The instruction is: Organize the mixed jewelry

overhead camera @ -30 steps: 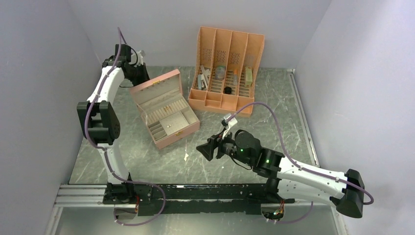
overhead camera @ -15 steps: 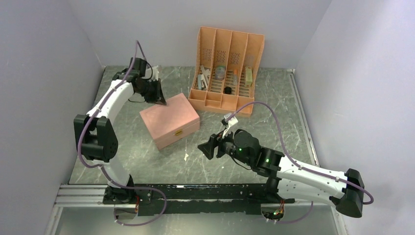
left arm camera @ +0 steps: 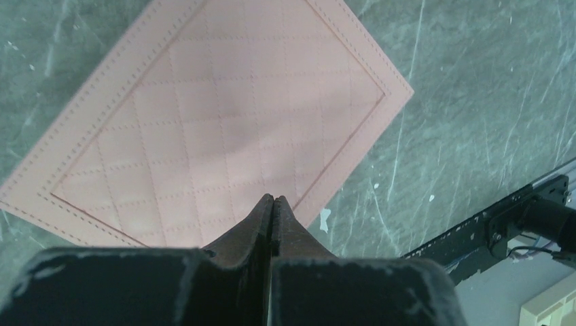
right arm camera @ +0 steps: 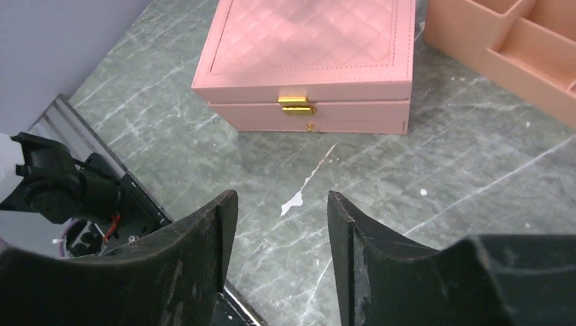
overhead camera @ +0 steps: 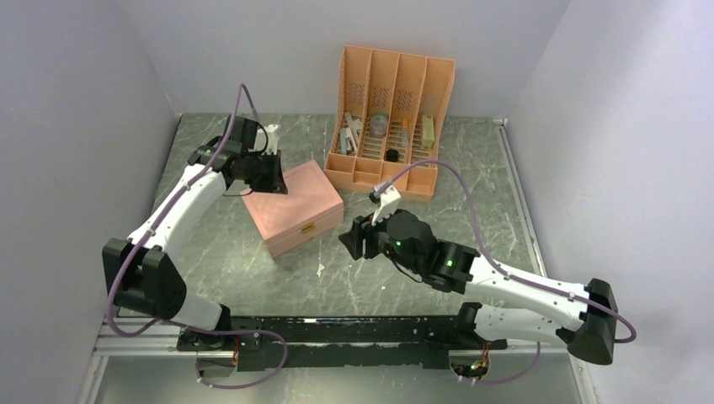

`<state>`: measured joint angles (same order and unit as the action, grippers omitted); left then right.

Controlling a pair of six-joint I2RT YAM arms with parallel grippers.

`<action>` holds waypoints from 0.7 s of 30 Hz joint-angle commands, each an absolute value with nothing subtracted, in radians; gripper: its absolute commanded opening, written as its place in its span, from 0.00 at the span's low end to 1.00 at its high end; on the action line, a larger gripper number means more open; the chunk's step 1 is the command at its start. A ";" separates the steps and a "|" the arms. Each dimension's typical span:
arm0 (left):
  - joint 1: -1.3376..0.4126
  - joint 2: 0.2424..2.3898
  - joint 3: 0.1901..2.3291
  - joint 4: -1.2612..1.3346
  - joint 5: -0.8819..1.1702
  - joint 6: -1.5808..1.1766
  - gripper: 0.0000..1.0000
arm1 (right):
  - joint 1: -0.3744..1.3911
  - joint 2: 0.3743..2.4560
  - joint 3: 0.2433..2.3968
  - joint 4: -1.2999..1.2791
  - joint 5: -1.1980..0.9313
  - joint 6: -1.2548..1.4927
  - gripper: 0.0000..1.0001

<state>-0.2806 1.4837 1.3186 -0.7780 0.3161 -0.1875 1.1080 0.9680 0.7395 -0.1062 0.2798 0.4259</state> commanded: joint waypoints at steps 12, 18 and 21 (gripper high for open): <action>-0.357 1.344 1.126 -0.729 0.261 -0.211 0.05 | 1.052 1.369 1.096 -0.200 0.215 0.324 0.00; -0.369 1.339 1.082 -0.710 0.243 -0.214 0.05 | 1.038 1.503 1.172 -0.161 0.176 0.333 0.00; -0.374 1.338 1.058 -0.689 0.248 -0.220 0.05 | 1.026 1.565 1.215 -0.162 0.171 0.336 0.00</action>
